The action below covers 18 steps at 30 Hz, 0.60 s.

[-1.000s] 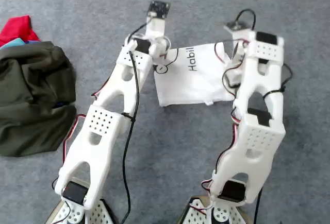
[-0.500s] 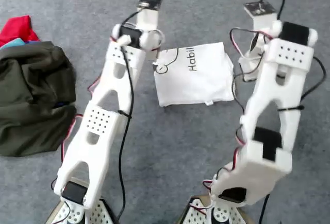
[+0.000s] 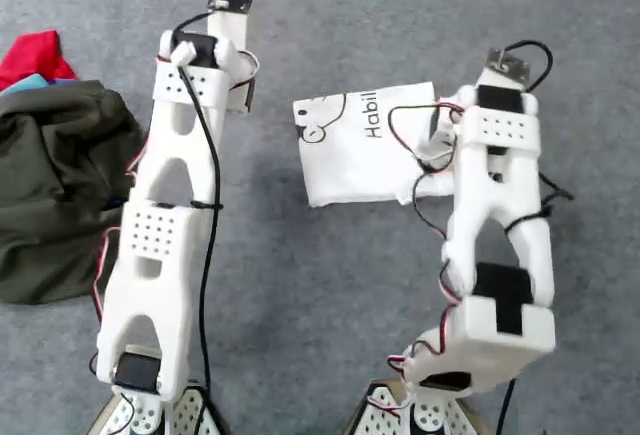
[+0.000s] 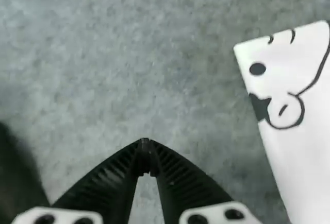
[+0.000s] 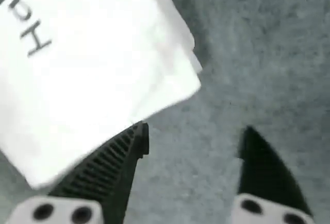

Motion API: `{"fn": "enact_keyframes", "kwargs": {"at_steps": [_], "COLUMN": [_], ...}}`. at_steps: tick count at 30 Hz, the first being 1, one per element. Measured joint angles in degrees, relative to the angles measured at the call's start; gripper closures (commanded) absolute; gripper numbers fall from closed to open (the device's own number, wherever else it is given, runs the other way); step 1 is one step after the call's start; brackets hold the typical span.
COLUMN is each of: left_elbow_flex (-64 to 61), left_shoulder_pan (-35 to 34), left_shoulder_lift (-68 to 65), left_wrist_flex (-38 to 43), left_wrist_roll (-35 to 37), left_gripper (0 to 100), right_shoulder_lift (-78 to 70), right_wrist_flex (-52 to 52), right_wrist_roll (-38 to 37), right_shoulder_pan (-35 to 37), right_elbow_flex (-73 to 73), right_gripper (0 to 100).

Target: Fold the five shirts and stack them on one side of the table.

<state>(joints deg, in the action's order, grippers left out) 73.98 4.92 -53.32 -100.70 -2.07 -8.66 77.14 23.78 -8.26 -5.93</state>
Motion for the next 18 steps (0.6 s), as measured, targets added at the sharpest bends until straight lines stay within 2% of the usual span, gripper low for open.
{"fn": "enact_keyframes", "kwargs": {"at_steps": [7,13,15,18], "left_elbow_flex": [-22.7,-30.9,-31.7,-31.8], "left_shoulder_pan": [-2.5,-5.9,-6.5,-6.9], "left_shoulder_lift": [15.6,21.7,22.8,23.3], "left_wrist_flex": [0.1,0.1,0.1,0.1], "left_wrist_roll": [-0.4,-3.1,-3.6,-4.0], "left_gripper": [97,97,97,97], "right_shoulder_lift": [-17.6,-31.6,-34.4,-38.4], "right_wrist_flex": [-5.2,-2.6,0.9,6.7], "right_wrist_roll": [6.6,7.1,7.1,7.1], "right_shoulder_pan": [1.8,2.2,2.2,2.2], "right_elbow_flex": [10.2,25.1,29.8,37.0], "right_gripper": [61.3,61.5,64.5,75.4]}}
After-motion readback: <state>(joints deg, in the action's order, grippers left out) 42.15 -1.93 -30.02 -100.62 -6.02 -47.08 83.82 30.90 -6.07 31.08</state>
